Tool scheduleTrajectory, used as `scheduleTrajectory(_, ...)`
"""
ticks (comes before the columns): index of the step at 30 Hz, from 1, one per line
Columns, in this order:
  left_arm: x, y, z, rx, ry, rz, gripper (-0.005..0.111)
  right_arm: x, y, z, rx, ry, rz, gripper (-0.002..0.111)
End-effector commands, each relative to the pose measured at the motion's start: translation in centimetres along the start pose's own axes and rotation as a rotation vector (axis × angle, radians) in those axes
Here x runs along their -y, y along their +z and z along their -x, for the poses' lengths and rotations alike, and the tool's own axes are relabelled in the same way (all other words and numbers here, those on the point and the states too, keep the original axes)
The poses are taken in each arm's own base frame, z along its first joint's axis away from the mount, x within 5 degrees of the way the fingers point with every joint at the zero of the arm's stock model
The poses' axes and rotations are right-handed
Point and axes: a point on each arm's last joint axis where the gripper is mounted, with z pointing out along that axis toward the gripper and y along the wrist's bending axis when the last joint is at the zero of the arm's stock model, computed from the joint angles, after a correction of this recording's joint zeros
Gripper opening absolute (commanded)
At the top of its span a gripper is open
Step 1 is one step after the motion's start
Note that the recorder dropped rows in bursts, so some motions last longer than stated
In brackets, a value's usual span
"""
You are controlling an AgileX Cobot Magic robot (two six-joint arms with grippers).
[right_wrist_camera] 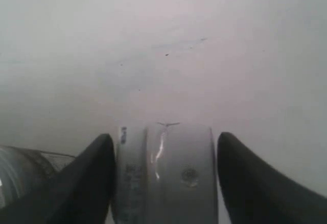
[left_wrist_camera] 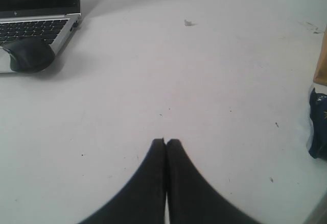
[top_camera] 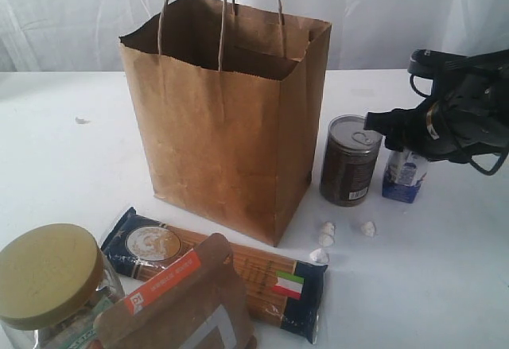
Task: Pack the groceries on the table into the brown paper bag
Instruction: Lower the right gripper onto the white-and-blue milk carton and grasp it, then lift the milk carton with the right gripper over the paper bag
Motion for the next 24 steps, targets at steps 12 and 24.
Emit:
scheduleTrajectory(12,0.0,0.0,-0.1,0.006,-0.008,-0.001,0.0,1.7,-0.7,-0.3,-0.075,-0.077,-0.167,0.031)
scheduleTrajectory(24,0.0,0.0,-0.1,0.006,-0.008,-0.001,0.0,3.4,-8.5,0.7,-0.159,-0.32,-0.2,0.031)
